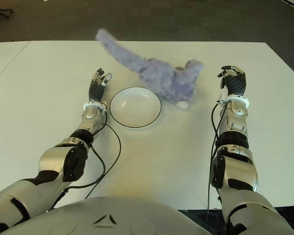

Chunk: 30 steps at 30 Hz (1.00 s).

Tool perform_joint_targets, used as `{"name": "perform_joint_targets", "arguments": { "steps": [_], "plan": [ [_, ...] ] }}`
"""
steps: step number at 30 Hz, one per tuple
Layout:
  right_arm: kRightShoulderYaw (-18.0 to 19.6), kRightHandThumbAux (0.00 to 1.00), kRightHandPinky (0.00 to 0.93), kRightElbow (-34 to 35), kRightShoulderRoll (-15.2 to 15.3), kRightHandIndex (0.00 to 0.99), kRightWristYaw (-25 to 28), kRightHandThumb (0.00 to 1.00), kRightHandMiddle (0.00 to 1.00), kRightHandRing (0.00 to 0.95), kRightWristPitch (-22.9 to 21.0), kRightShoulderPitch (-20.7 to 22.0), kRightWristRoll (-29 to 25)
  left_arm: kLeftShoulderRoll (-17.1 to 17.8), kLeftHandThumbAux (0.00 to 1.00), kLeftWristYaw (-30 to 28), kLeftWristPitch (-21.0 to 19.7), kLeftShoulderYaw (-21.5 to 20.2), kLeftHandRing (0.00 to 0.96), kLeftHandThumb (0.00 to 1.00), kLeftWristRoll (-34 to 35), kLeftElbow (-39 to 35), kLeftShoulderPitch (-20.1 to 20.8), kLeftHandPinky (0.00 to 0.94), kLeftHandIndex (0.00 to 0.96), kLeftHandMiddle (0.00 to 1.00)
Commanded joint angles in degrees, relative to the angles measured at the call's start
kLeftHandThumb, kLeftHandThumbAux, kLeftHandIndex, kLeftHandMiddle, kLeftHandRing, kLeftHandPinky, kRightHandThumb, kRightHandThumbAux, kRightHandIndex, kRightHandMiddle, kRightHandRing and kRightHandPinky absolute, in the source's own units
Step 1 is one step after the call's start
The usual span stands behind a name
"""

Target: Put the doll into the plate.

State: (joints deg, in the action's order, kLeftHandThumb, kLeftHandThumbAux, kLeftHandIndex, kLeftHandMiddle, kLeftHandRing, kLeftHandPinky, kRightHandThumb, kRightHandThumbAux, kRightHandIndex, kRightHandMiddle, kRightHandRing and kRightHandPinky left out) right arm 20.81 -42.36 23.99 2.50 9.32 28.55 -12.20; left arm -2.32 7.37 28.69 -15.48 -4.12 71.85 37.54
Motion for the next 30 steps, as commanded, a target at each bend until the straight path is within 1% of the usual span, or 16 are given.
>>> {"name": "perform_joint_targets", "arguments": {
  "steps": [1,6,9,13,18,21,22,23,24,25,26,28,29,30],
  "plan": [
    [0.46,0.699,0.831,5.64,-1.27,0.441,2.21,0.725,0.771,0.811,-4.05,-3.95,-2.37,-1.86,0.467,-0.82,-7.88,-1.21,0.081,0.000,1.14,6.53,-9.48,0.013,0.000,0.087],
    [0.18,0.698,0.829,10.58,-1.63,0.442,1.96,0.727,0.767,0.808,-6.95,-6.36,-2.36,-1.66,0.457,-0.05,-7.97,-0.32,0.079,0.000,0.23,6.56,-9.48,0.010,0.000,0.084],
    [-0.01,0.698,0.829,12.36,-1.92,0.442,1.54,0.727,0.766,0.807,-8.19,-7.04,-2.08,-1.57,0.450,-0.05,-7.86,-0.14,0.076,0.000,0.12,6.55,-9.38,0.007,0.000,0.081],
    [-0.43,0.699,0.833,14.34,-2.29,0.441,0.91,0.726,0.765,0.807,-9.57,-8.13,-1.36,-1.44,0.454,0.22,-8.66,-0.01,0.078,0.000,0.04,6.61,-9.15,0.011,0.000,0.085],
    [-0.68,0.699,0.836,14.71,-2.43,0.440,1.19,0.726,0.773,0.814,-10.00,-8.54,-0.92,-1.33,0.458,-0.02,-8.79,-0.35,0.083,0.000,0.41,6.62,-9.25,0.017,0.000,0.092],
    [-1.57,0.701,0.828,13.41,-1.62,0.439,3.82,0.722,0.781,0.817,-8.48,-8.63,-0.47,-1.34,0.457,0.16,-8.36,-0.05,0.080,0.000,0.19,6.52,-9.14,0.010,0.000,0.089],
    [-1.84,0.709,0.768,13.12,-1.32,0.433,4.56,0.703,0.732,0.762,-8.14,-8.67,-0.32,-1.33,0.457,0.17,-8.42,-0.04,0.082,0.000,0.17,6.53,-9.16,0.009,0.000,0.091],
    [-2.54,0.710,0.757,12.77,-0.58,0.432,6.24,0.700,0.724,0.753,-8.09,-8.75,0.00,-1.31,0.457,0.00,-8.36,-0.12,0.082,0.000,0.19,6.59,-9.20,0.009,0.000,0.092],
    [-3.03,0.722,0.594,12.51,-0.06,0.416,7.44,0.678,0.485,0.565,-8.08,-8.80,0.22,-1.30,0.454,-0.12,-8.30,-0.17,0.081,0.000,0.19,6.62,-9.23,0.009,0.000,0.088],
    [-3.46,0.725,0.552,12.12,0.52,0.412,8.99,0.672,0.423,0.517,-8.20,-8.77,0.26,-1.26,0.453,-0.22,-8.05,-0.15,0.081,0.000,0.17,6.61,-9.29,0.009,0.000,0.088],
    [-3.71,0.729,0.408,11.82,0.90,0.401,10.03,0.665,0.253,0.342,-8.26,-8.74,0.26,-1.24,0.449,-0.26,-7.89,-0.13,0.080,0.000,0.15,6.60,-9.33,0.010,0.000,0.085],
    [-3.86,0.731,0.364,11.09,1.36,0.397,11.67,0.663,0.203,0.290,-8.05,-8.58,0.09,-1.22,0.448,-0.27,-7.73,-0.10,0.080,0.000,0.14,6.57,-9.36,0.010,0.000,0.084],
    [-3.89,0.608,0.281,10.72,1.53,0.180,12.38,0.318,0.125,0.203,-7.86,-8.50,0.02,-1.23,0.444,-0.26,-7.72,-0.10,0.079,0.000,0.15,6.57,-9.36,0.010,0.000,0.083],
    [-4.05,0.588,0.267,10.02,1.87,0.143,13.91,0.256,0.111,0.188,-7.40,-8.40,-0.16,-1.22,0.444,-0.27,-7.73,-0.12,0.079,0.000,0.18,6.56,-9.36,0.010,0.000,0.083]
  ]
}}
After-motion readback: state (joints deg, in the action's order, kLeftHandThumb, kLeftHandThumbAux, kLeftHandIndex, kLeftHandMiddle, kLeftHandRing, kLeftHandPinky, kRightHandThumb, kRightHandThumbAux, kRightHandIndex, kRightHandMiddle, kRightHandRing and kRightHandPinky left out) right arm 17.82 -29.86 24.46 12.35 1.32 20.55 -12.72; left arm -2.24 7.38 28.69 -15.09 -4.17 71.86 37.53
